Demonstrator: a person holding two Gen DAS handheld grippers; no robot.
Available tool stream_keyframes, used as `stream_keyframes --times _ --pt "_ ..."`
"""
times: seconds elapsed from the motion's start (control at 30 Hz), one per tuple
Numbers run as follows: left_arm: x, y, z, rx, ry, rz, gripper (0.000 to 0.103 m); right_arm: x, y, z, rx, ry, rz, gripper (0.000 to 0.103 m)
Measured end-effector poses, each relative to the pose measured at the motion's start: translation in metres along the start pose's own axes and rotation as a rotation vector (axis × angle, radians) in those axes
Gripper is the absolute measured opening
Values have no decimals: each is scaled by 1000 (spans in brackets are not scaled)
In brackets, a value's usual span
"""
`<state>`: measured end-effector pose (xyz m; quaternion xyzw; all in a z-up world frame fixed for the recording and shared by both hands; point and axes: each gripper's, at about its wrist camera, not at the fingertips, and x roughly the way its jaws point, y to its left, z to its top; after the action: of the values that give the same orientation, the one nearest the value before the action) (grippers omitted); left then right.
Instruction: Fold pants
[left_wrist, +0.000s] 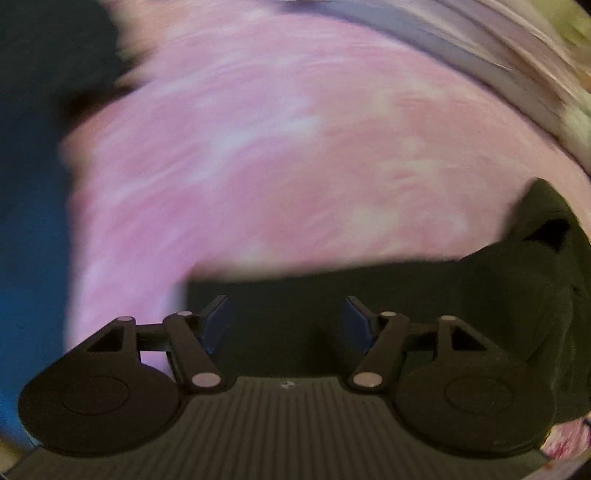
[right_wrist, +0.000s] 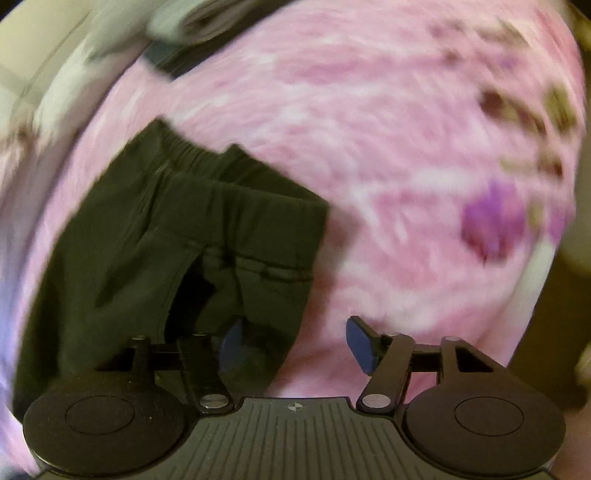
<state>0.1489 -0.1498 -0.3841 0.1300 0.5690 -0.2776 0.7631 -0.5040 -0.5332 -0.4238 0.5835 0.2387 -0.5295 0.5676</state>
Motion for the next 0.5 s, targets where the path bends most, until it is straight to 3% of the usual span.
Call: stream_keyframes --times 0.13,0.23,0.4,0.5 --pt "-14 53 -51 -270 80 -6 64 -2 -4 -4 60 -67 19 60" --pt "-2 64 -68 -456 66 -94 64 -3 3 -5 29 -96 17 60" --pt "24 62 -72 -662 -13 -161 64 -4 14 -3 32 -119 76 59" --pt "15 59 -78 -715 -56 -202 64 -10 18 -1 68 -114 118 60"
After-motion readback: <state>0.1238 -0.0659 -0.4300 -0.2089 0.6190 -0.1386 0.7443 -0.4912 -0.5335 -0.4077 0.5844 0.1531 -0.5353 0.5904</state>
